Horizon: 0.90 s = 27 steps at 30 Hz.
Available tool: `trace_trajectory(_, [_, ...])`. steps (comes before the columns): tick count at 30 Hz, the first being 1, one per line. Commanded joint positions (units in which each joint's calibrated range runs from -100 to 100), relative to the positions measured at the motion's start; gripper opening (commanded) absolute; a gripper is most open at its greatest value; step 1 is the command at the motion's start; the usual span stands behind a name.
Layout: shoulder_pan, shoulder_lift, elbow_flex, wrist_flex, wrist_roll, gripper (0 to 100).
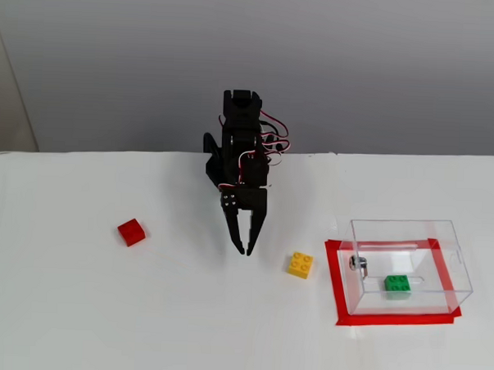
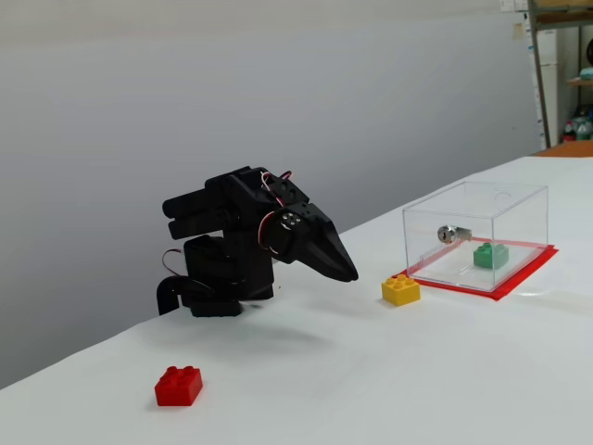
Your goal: Pick the green lego brick and place it into the transparent box
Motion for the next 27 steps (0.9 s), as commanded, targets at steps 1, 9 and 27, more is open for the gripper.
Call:
trace_trajectory(1, [-0.15, -0.51, 1.67, -0.38, -0.16, 2])
trace_trajectory(9, [-1.18, -0.51, 3.11, 8.67, -0.37, 2])
trace_trajectory(27, [-2.14, -0.42, -0.32, 20.77, -0.21, 2])
